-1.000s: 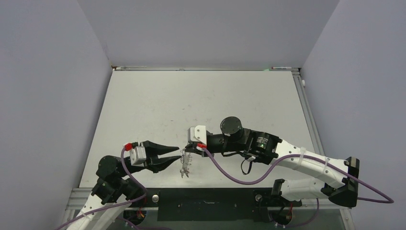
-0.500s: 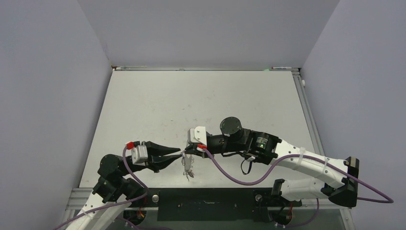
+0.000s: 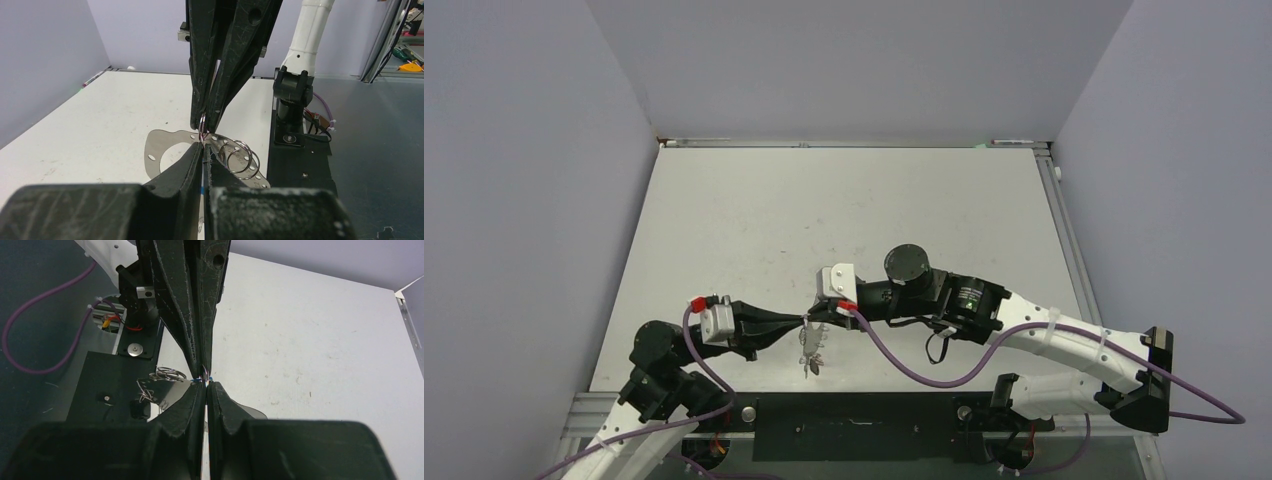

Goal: Put the keys on the keyring

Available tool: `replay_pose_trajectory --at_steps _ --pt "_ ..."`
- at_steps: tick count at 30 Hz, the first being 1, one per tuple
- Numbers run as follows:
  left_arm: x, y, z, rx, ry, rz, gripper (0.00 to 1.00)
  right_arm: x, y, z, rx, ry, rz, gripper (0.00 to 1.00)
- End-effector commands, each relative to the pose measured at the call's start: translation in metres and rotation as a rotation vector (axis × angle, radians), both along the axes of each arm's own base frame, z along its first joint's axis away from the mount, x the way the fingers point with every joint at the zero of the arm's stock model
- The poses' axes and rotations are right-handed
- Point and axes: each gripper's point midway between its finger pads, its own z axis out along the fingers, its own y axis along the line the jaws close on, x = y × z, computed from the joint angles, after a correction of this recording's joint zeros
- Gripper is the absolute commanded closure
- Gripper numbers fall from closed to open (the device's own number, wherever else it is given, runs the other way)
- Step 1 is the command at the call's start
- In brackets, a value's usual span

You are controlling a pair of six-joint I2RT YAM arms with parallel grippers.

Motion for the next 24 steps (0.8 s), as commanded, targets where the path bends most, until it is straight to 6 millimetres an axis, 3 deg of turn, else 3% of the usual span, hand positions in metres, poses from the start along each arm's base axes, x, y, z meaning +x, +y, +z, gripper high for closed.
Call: replay_pose_trajectory --at_steps 1,12,24 --pt "-0.003 0.004 0.015 -0.023 -0.068 0.007 1.00 -0.003 0.003 0.041 0.162 -0.037 0.018 0.95" --pt "-0.004 0.006 0.017 -0.034 -0.079 0.017 1.00 -0.007 -0.002 0.064 0.279 -0.036 0.022 0.95" --pt "0.000 0.010 0.019 -0.054 -0.079 0.046 0.98 -0.007 0.000 0.062 0.287 -0.021 0.024 0.95"
